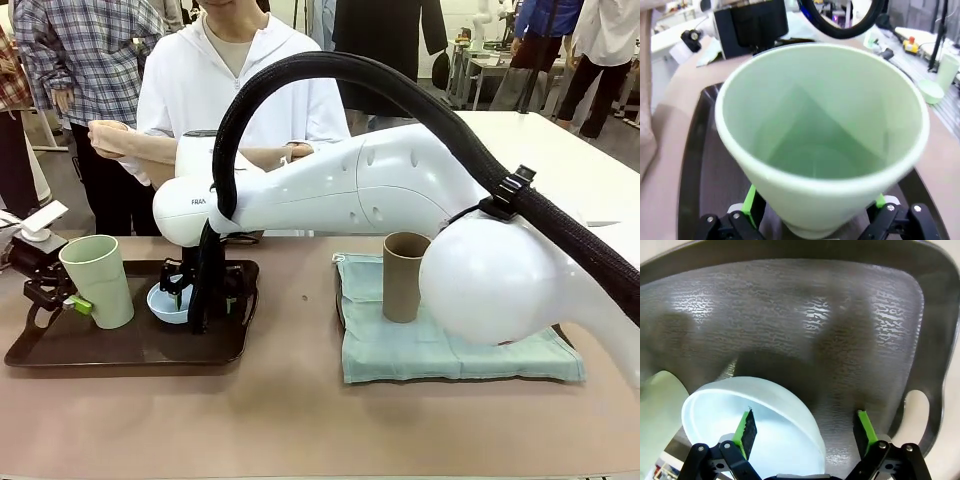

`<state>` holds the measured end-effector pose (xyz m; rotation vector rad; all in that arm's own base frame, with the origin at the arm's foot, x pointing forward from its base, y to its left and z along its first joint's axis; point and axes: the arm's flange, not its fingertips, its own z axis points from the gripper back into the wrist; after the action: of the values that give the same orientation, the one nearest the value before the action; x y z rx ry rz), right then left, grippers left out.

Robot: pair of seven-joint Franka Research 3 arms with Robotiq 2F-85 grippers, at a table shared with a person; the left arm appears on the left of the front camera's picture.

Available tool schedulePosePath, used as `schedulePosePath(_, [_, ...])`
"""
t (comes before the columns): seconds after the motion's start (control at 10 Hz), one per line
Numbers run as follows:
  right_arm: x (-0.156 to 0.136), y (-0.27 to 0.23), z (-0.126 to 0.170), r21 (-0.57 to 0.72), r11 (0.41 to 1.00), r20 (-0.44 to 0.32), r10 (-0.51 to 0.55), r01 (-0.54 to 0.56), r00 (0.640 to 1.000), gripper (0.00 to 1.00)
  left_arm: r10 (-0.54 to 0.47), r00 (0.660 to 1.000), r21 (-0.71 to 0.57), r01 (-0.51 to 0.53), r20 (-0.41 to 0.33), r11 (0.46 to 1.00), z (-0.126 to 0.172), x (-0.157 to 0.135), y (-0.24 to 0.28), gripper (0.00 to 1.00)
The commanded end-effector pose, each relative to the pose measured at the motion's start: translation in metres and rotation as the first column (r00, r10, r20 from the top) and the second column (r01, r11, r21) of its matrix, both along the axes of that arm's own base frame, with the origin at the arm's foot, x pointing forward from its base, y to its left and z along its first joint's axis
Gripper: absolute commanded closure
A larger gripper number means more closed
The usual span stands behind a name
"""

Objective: Set up a tray with a mat and arrange the tableware.
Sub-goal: Pick up the Picnic Bowl and Reusable plastic cup from the Handle tray in front of the human's position and hold them in the air.

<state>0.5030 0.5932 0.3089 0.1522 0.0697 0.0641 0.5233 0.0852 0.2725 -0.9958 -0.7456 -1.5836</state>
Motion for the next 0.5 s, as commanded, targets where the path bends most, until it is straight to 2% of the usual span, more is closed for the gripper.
schedulePosePath(0.0, [0.0044,0.0160,0.0049,-0.033,0.999,0.047,-0.009,0.011,0.999,0.00,-0.003,1.000,-0.048,0.004,0.010,0.999,-0.0651,0.0134,0.1905,0.00])
schedulePosePath(0.4, [0.0099,0.0196,0.0099,-0.051,0.999,0.091,0.002,0.002,0.996,0.00,0.004,1.000,-0.030,-0.004,-0.003,1.000,-0.0636,0.0158,0.1898,0.00])
